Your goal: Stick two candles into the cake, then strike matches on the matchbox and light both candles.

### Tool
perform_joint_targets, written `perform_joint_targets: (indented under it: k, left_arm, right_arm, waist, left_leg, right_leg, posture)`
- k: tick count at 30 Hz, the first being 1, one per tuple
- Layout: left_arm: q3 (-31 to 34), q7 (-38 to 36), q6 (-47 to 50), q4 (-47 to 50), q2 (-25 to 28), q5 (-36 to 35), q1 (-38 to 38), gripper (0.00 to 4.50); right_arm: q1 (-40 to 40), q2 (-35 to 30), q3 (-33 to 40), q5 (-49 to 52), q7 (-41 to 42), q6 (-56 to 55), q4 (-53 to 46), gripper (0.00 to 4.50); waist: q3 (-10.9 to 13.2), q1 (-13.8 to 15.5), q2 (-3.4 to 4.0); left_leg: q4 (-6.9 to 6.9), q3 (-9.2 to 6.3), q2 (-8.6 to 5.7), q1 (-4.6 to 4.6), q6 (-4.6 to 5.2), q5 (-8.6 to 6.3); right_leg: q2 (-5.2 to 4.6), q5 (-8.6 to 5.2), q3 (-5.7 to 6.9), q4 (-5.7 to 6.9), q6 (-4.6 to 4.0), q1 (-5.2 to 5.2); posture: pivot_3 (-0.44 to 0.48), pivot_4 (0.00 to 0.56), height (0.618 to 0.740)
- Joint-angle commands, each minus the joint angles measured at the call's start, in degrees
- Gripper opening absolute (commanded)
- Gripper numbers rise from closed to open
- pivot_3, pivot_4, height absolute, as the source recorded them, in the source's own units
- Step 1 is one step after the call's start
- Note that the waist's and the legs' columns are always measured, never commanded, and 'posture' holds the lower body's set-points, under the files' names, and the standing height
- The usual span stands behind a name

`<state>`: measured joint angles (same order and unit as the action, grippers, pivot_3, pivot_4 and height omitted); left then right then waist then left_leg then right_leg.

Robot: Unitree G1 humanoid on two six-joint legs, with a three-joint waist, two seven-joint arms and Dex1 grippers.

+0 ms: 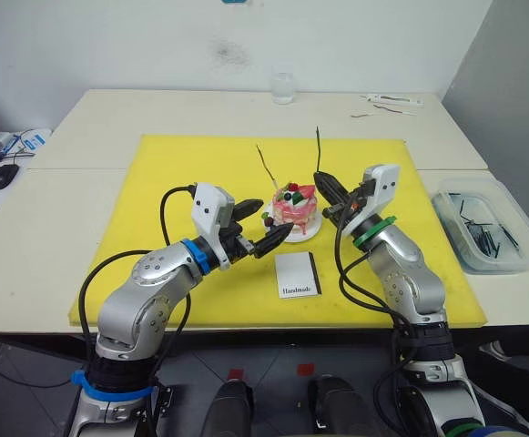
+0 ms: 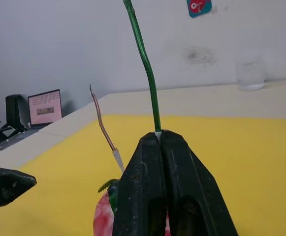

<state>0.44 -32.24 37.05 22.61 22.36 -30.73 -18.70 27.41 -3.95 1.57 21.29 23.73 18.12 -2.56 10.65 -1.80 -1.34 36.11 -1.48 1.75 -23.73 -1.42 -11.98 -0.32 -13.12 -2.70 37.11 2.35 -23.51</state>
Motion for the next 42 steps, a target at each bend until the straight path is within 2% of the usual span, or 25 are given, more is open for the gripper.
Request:
perform_joint_targets:
  k: [1, 10, 34, 42]
  left_arm:
    - [0.8, -0.7, -0.2, 2.5, 0.6, -1.4, -0.5, 4.5]
    - [0.6, -1.5, -0.3, 2.7, 2.5, -1.7, -0.6, 4.5]
    - [0.3, -1.3, -0.4, 2.7, 2.4, -1.6, -0.5, 4.5]
    - [0.6, -1.4, -0.4, 2.4, 2.5, -1.7, -0.6, 4.5]
  right_arm:
    - [0.0, 0.9, -0.6, 0.4, 0.1, -1.4, -1.0, 0.02]
    - [0.2, 1.4, -1.1, -0.6, -0.3, -2.9, 1.2, 0.02]
    - [-2.1, 0.8, -2.1, -3.7, -0.6, -4.4, 1.7, 0.02]
    - [-3.1, 2.4, -1.0, -2.1, -2.0, -3.8, 1.7, 0.02]
  waist:
    - [0.0, 0.0, 0.0]
    - [0.0, 0.0, 0.0]
    - [0.0, 0.0, 0.0]
    - [0.0, 0.0, 0.0]
  left_leg:
    - [0.0, 0.0, 0.0, 0.0, 0.0, 0.0]
    - [0.0, 0.01, 0.0, 0.0, 0.0, 0.0]
    - [-0.01, 0.0, 0.0, 0.0, 0.0, 0.0]
    - [-0.01, 0.0, 0.0, 0.0, 0.0, 0.0]
  right_leg:
    - [0.0, 0.0, 0.0, 0.01, 0.0, 0.0]
    - [-0.01, 0.0, 0.0, -0.02, 0.0, 0.0]
    - [0.0, -0.01, 0.0, -0.03, -0.01, 0.0]
    - [0.0, -0.01, 0.0, -0.02, -0.01, 0.0]
  posture:
    - [0.0, 0.15, 0.74]
    - [0.0, 0.15, 0.74]
    - [0.0, 0.15, 0.74]
    - [0.0, 0.15, 0.74]
